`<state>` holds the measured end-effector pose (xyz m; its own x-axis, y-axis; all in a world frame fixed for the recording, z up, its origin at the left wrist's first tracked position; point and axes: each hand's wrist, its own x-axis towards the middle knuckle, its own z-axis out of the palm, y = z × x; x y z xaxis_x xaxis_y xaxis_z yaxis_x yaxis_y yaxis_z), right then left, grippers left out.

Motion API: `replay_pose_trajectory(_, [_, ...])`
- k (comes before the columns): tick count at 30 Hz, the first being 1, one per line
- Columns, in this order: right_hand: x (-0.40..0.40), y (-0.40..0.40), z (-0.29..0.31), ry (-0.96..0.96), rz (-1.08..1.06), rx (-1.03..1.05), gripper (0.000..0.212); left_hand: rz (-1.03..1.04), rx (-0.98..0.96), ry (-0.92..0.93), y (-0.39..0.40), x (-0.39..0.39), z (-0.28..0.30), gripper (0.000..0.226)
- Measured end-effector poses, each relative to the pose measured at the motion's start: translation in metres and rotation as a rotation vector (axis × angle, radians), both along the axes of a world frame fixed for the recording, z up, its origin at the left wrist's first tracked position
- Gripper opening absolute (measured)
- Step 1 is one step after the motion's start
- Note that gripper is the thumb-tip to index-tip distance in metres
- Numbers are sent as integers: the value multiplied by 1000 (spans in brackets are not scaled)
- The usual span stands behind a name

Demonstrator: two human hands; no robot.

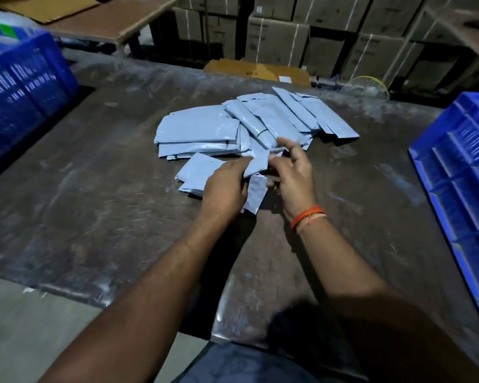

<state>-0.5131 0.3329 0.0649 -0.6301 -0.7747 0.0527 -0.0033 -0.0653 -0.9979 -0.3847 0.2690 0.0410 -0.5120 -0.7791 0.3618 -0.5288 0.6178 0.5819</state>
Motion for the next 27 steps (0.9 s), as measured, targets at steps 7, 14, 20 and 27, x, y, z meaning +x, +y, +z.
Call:
replay_pose_trajectory(7, [-64, 56, -17, -30, -225, 47, 60, 88, 645, 811, 21, -67, 32, 47])
replay_pose_trajectory(14, [-97, 99, -44, -384, -161, 167, 59, 56, 1003, 1139, 51, -123, 8, 64])
replay_pose_trajectory(20, [-123, 128, -52, -460, -241, 196, 56, 76, 1249, 1281, 73, -146, 1, 53])
replay_pose_trajectory(27, [-154, 152, -73, -81, -350, 253, 55, 272, 1029, 794, 79, -127, -31, 52])
